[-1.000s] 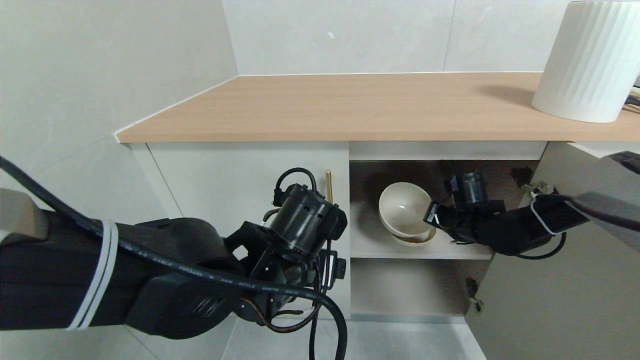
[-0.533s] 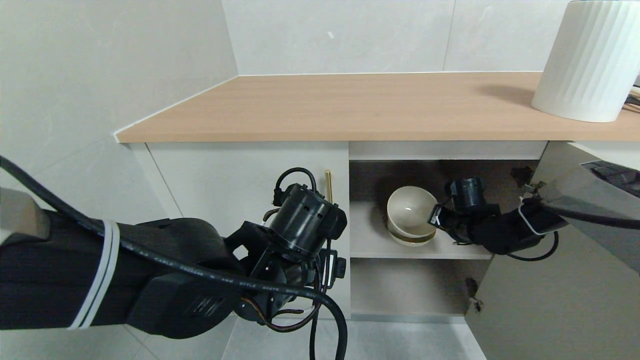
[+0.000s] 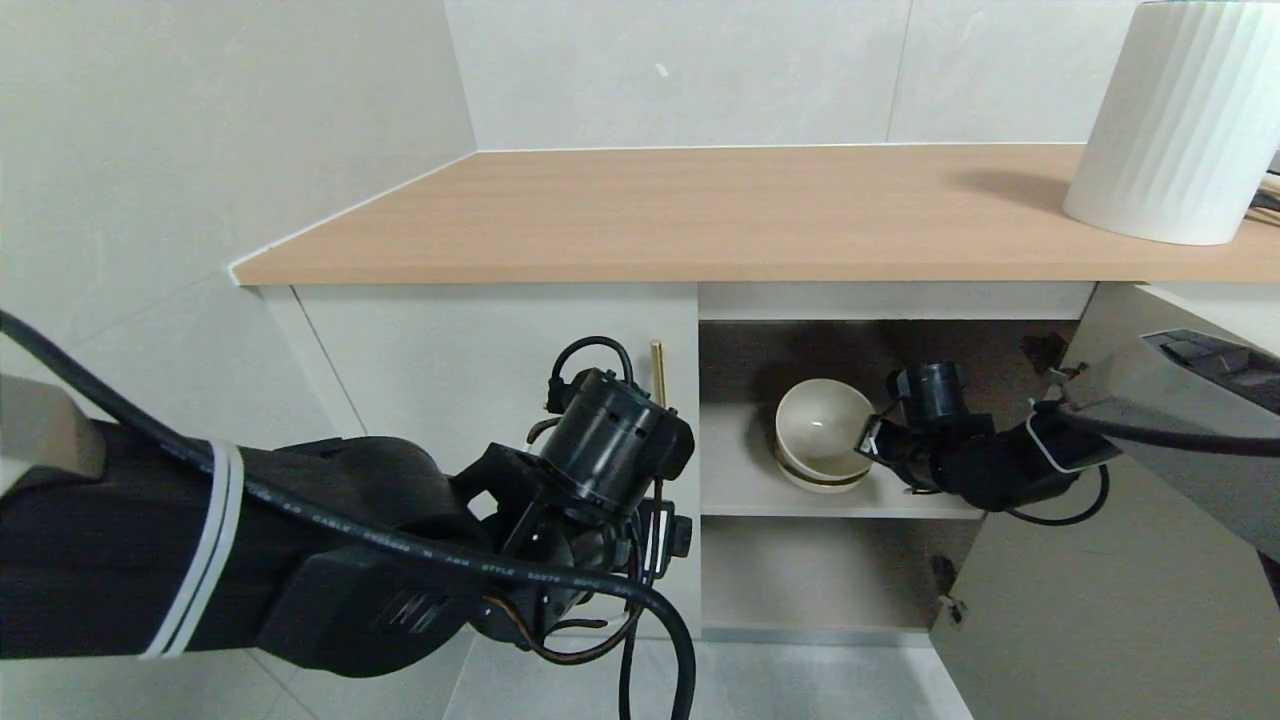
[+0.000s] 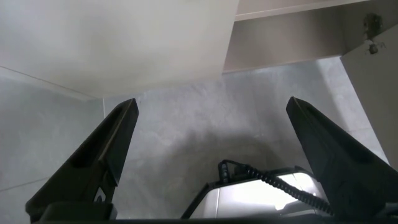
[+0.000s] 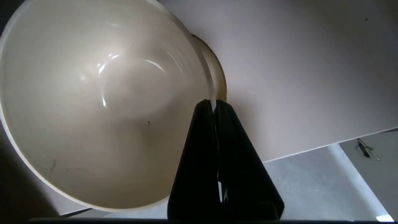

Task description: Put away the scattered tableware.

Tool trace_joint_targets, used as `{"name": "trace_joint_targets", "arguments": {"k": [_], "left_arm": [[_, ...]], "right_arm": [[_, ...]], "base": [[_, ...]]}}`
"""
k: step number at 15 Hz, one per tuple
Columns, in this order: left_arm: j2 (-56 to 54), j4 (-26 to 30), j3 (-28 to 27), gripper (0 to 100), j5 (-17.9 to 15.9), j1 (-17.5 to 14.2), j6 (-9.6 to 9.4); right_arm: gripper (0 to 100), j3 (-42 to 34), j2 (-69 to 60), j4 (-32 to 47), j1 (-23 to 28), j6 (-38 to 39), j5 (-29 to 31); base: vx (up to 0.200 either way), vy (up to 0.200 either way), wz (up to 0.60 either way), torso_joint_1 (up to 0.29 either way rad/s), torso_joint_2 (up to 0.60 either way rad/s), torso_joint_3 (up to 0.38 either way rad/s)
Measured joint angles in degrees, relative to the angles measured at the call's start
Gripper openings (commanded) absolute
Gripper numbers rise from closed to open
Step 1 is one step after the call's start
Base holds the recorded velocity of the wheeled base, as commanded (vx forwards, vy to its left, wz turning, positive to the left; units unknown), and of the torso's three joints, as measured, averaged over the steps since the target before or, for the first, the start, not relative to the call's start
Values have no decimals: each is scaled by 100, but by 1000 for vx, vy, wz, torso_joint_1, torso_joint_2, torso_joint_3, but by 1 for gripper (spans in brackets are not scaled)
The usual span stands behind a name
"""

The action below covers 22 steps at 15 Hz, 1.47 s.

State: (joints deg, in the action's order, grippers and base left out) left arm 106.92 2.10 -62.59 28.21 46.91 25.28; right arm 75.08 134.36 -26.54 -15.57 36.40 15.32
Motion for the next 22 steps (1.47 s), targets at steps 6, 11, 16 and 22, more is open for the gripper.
{"name": "trace_joint_targets", "arguments": {"k": [6,11,16,22], "left_arm": [[2,-5,0,100,0,2,2],[-9,-65,-6,100,0,-66,6],[-486,-110,5,100,-5,-416,156],[-2280,291,862,100,-378,-1034,149]], "right_arm": [[100,9,12,-1,-6,-2,-2],[100,-102,-137,35,-41,9,-6],[100,-1150,-1229,278,-343,-191,-180],[100,-3062,-3821,1053,-579,-731,-666]], "base": [[0,0,0,0,0,0],[0,0,0,0,0,0],[0,0,0,0,0,0],[0,0,0,0,0,0]]}}
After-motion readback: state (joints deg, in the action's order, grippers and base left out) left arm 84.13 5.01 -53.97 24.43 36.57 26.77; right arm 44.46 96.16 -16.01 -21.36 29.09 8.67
